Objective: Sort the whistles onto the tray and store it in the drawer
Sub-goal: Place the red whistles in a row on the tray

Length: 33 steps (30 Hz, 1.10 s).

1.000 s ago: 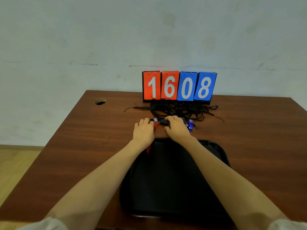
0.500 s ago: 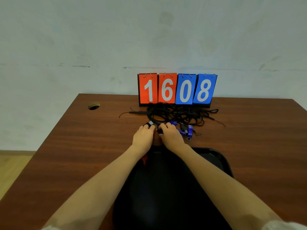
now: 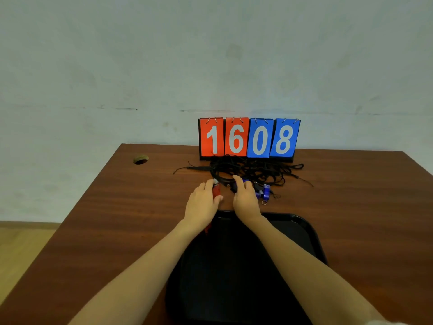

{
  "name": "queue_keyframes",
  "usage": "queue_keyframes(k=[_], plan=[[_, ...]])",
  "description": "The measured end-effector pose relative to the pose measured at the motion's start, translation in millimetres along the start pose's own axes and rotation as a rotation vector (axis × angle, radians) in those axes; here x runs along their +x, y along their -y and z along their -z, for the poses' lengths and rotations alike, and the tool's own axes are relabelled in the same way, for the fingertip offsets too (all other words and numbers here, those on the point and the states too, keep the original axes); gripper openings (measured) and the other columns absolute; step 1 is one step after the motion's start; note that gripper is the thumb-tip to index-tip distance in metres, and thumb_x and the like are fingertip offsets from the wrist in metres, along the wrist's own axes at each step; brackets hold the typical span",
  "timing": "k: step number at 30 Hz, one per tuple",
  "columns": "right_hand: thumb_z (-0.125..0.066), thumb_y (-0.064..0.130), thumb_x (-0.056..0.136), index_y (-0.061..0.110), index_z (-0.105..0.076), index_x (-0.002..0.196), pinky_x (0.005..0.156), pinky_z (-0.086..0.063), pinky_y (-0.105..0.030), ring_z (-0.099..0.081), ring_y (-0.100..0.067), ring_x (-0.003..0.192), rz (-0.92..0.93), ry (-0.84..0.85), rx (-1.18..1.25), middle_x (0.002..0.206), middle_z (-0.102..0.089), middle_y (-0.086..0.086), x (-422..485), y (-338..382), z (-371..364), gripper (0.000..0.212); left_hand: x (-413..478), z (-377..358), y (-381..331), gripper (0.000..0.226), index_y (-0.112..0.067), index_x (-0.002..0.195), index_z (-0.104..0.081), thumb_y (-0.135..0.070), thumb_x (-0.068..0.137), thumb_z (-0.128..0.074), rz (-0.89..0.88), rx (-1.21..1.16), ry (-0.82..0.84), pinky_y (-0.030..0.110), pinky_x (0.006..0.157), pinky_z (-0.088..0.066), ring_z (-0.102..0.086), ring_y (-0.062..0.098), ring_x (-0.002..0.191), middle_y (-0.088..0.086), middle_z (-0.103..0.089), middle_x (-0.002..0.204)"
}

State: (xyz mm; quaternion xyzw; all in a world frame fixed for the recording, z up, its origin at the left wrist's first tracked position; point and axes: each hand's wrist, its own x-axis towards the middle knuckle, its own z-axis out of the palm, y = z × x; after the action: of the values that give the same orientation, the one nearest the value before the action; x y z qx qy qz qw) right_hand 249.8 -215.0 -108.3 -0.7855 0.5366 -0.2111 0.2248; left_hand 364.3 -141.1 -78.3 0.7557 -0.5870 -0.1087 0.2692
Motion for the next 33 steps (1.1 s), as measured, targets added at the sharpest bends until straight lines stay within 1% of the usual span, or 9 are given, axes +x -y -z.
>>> queue_keyframes(k=[4,7,12,16,19,22,24,27,33], plan=[[-0.044,0.002,0.093,0.013,-0.032,0.144,0.075,-0.047,-0.028,-0.052,-0.025,0.099,0.026,-0.028,0.075,0.125,-0.046,-0.013,-30,-6,20,0.053,-30,-11,-10,0.046,-0.016,0.131,-0.045,-0.043,0.093,-0.048,-0.019,0.142,0.013,0.035,0.097,-0.038,-0.048,0.022,0.117,0.001,-0.055,0.126],[-0.045,0.003,0.093,0.009,-0.035,0.144,0.079,-0.049,-0.03,-0.053,-0.028,0.102,0.084,-0.033,0.034,0.126,-0.046,-0.016,-58,-17,28,0.052,-52,-23,-16,0.046,-0.015,0.129,-0.046,-0.045,0.093,-0.046,-0.084,0.299,0.054,0.034,0.098,-0.034,-0.047,0.021,0.118,0.001,-0.055,0.126],[-0.051,0.01,0.092,0.009,-0.033,0.143,0.087,-0.046,-0.027,-0.052,-0.02,0.106,-0.069,0.015,0.149,0.128,-0.044,-0.009,-89,-23,43,0.053,-65,-33,-20,0.047,-0.013,0.125,-0.049,-0.047,0.092,-0.047,-0.029,0.408,0.152,0.037,0.104,-0.031,-0.047,0.022,0.119,0.004,-0.058,0.124],[-0.054,0.01,0.091,0.009,-0.037,0.141,0.085,-0.038,-0.021,-0.049,-0.013,0.101,-0.089,0.014,0.185,0.122,-0.047,-0.008,-105,-25,51,0.053,-71,-32,-19,0.061,-0.015,0.13,-0.047,-0.059,0.089,-0.044,-0.068,0.425,0.099,0.038,0.106,-0.029,-0.04,0.023,0.125,0.003,-0.051,0.131],[-0.055,0.013,0.09,0.011,-0.043,0.137,0.083,-0.037,-0.02,-0.047,-0.01,0.095,-0.108,0.036,0.19,0.119,-0.047,-0.006,-106,-24,55,0.049,-81,-30,-12,0.059,-0.02,0.138,-0.042,-0.053,0.089,-0.049,-0.184,0.401,0.061,0.037,0.104,-0.028,-0.036,0.023,0.128,-0.001,-0.046,0.136],[-0.058,0.018,0.089,0.013,-0.049,0.132,0.082,-0.036,-0.02,-0.047,-0.008,0.093,-0.133,0.056,0.213,0.122,-0.047,-0.006,-105,-23,55,0.045,-90,-29,-3,0.046,-0.023,0.124,-0.059,-0.042,0.083,-0.063,-0.277,0.481,0.055,0.041,0.097,-0.039,-0.052,0.024,0.118,-0.003,-0.06,0.126],[-0.06,0.018,0.088,0.014,-0.052,0.129,0.081,-0.036,-0.02,-0.048,-0.007,0.09,-0.149,0.035,0.261,0.123,-0.046,-0.005,-106,-20,53,0.041,-92,-29,-1,0.044,-0.022,0.128,-0.056,-0.037,0.088,-0.058,-0.282,0.493,0.097,0.046,0.103,-0.032,-0.047,0.026,0.124,-0.001,-0.057,0.132],[-0.059,0.019,0.089,0.015,-0.053,0.127,0.082,-0.038,-0.021,-0.048,-0.004,0.082,-0.188,0.004,0.323,0.126,-0.045,-0.005,-105,-18,52,0.039,-89,-30,0,0.046,-0.021,0.138,-0.044,-0.037,0.095,-0.045,-0.237,0.478,0.132,0.043,0.111,-0.016,-0.033,0.024,0.134,-0.002,-0.045,0.143],[-0.054,0.02,0.093,0.019,-0.053,0.13,0.09,-0.037,-0.021,-0.045,-0.005,0.103,-0.224,0.053,0.418,0.131,-0.049,0.0,-108,-19,54,0.036,-81,-26,-3,0.041,-0.021,0.135,-0.047,-0.036,0.097,-0.042,-0.202,0.524,0.119,0.041,0.108,-0.018,-0.035,0.024,0.131,0.0,-0.048,0.14]])
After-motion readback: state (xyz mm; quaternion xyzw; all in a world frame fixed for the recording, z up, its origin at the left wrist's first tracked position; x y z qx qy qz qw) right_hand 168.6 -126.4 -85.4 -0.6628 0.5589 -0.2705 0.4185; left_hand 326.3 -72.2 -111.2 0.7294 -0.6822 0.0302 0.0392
